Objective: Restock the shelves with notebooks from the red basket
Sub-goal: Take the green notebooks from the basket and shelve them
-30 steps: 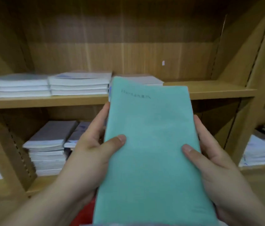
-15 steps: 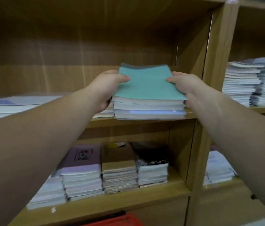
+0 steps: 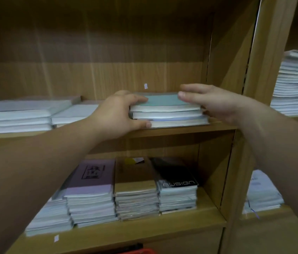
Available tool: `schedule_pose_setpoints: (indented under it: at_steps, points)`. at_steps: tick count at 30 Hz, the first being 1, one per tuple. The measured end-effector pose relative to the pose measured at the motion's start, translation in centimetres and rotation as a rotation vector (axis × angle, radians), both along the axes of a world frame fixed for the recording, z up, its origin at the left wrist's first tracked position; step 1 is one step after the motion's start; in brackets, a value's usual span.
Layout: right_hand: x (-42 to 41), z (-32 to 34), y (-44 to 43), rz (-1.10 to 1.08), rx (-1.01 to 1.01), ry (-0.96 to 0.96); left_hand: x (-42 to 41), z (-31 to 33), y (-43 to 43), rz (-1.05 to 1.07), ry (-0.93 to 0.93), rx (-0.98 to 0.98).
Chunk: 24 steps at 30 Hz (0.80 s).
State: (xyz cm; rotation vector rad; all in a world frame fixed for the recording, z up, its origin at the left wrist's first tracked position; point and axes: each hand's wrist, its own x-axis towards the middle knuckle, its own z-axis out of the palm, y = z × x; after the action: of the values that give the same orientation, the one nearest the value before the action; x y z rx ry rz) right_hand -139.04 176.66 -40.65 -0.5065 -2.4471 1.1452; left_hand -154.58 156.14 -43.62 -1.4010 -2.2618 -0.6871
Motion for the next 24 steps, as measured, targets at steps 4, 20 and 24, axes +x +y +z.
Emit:
schedule_pose_setpoints:
  at_steps: [4,20,24]
  points:
    - [0.6,-2.3,0.4,-0.054,0.401,-0.103,-0.7,0.2,0.3,0.115,0.009,-0.101]
    - [-2.7,-2.0,2.9,-0.056,0.184,-0.057,-1.5,-0.1,1.6,0.265,0.052,-0.196]
    - [-1.9,-2.9,1.3,-0.183,0.222,0.09,0.1,-0.8,-0.1,0.261,0.137,-0.08]
